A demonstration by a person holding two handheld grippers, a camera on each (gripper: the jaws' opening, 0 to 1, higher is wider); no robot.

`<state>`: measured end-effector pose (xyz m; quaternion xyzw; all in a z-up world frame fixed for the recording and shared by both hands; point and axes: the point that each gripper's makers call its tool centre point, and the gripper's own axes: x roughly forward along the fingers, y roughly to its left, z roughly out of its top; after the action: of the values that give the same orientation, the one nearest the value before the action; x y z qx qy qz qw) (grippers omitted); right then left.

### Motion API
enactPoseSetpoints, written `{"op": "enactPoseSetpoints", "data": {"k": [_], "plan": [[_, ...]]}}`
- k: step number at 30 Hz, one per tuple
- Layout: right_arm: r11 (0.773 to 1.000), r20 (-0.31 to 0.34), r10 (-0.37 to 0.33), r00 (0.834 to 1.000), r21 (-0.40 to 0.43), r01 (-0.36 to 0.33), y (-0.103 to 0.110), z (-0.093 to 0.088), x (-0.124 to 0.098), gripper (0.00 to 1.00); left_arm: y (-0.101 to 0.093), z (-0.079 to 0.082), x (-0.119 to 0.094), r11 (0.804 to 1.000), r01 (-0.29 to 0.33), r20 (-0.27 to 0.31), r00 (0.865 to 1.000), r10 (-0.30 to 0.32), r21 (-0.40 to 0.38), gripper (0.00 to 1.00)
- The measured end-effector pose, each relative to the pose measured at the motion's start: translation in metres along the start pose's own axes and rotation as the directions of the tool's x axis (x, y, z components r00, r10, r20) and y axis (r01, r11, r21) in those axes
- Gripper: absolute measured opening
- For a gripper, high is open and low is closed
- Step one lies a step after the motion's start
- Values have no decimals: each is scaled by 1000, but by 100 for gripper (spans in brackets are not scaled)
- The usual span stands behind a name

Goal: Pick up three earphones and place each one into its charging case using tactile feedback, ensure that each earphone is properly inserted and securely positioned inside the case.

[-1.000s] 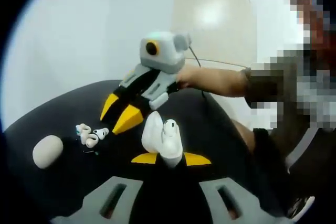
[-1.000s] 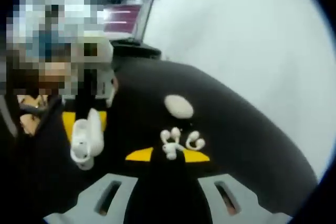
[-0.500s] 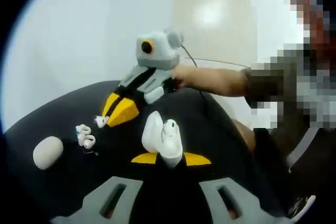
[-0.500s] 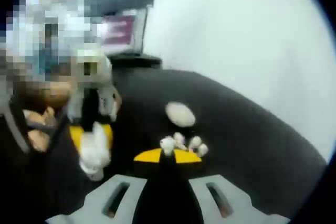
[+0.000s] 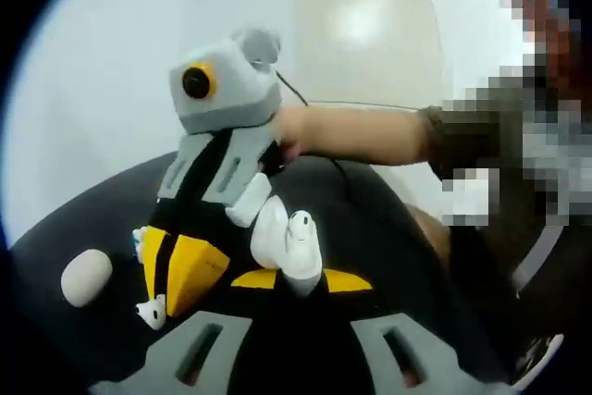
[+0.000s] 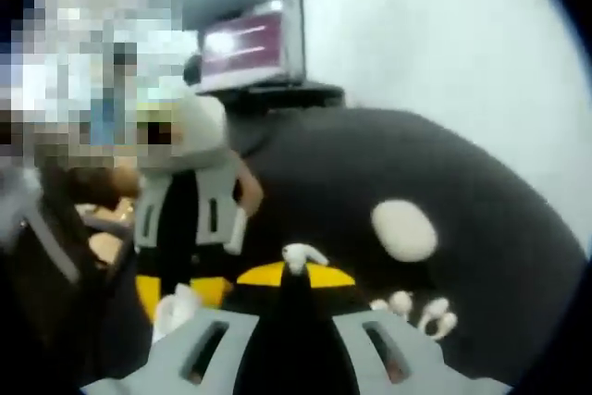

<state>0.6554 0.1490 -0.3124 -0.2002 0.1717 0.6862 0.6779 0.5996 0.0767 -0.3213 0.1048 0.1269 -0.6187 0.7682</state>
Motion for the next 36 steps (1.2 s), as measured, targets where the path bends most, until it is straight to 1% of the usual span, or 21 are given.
{"op": "enactPoseSetpoints", "data": {"k": [4, 5, 7, 9, 11, 13, 15, 16, 17, 19, 21, 23, 26, 27, 28, 29, 31, 32, 33, 34, 36], "plan": [[999, 49, 40, 998, 3, -40, 7, 14, -1, 9, -2, 0, 1, 1000, 7, -1, 1000, -7, 13, 13], [999, 39, 39, 998, 4, -39, 8, 15, 4, 9, -2, 0, 1, 1000, 8, -2, 1000, -8, 14, 13], [999, -58, 44, 997, -26, -45, 9, 2, 11, 9, -3, 0, 2, 1000, 7, -1, 1000, -7, 18, 13], [997, -108, 50, 993, -48, -55, 12, -7, 19, 9, -4, 0, 2, 1000, 8, 1, 1000, -8, 20, 13], [997, -103, 47, 994, -49, -52, 14, -6, 20, 9, -6, 1, 2, 1000, 19, 3, 1000, -19, 25, 13], [998, -76, 39, 996, -54, -43, 11, -2, 16, 11, -6, 1, 2, 1000, 20, 3, 1000, -20, 20, 13], [999, -27, -6, 1000, -53, 4, 1, 4, 8, 17, -6, 1, 1, 1000, 23, 3, 1000, -23, 13, 13], [999, -8, -23, 1000, -43, 22, -2, 6, 1, 17, -6, 1, 1, 1000, 23, 4, 1000, -23, 14, 13], [999, 43, -39, 998, -25, 40, -5, 13, -9, 17, -6, 1, 1, 1000, 22, 4, 1000, -22, 15, 13], [996, 138, -85, 987, 23, 82, -11, 22, -33, 17, -6, 1, 0, 1000, 20, 4, 1000, -21, 14, 13], [994, 215, -100, 971, 54, 90, -6, 21, -59, 17, -6, 1, 0, 1000, 20, 4, 1000, -20, 14, 13], [996, 267, -68, 961, 72, 50, 7, 11, -79, 19, -6, 1, 0, 1000, 22, 3, 1000, -22, 12, 13], [992, 318, 15, 948, 114, -54, 30, -13, -94, 26, -6, 1, 0, 1000, 25, 3, 1000, -25, 8, 13], [985, 382, 29, 924, 148, -92, 33, -12, -99, 28, -5, 1, 1, 1000, 25, 6, 1000, -25, 8, 13], [979, 377, 54, 925, 164, -124, 38, -20, -100, 29, -5, 1, 1, 1000, 25, 5, 1000, -25, 8, 13], [980, 381, 64, 922, 151, -131, 40, -24, -101, 32, -6, 1, 1, 1000, 26, 5, 1000, -26, 5, 13], [979, 473, 55, 879, 147, -141, 40, -15, -107, 34, -6, 0, 1, 1000, 27, 6, 1000, -27, 3, 13], [977, 454, 71, 888, 149, -154, 42, -16, -105, 35, -7, 0, 1, 1000, 27, 6, 1000, -27, 2, 13], [978, 411, 92, 907, 134, -160, 49, -21, -98, 35, -7, 0, 0, 1000, 27, 7, 1000, -27, 3, 13], [982, 384, 100, 918, 111, -154, 52, -25, -93, 35, -7, 0, 0, 1000, 27, 7, 1000, -27, 4, 13], [986, 273, 122, 954, 74, -147, 60, -41, -76, 35, -8, 0, 0, 1000, 27, 8, 1000, -27, 5, 13]]}}
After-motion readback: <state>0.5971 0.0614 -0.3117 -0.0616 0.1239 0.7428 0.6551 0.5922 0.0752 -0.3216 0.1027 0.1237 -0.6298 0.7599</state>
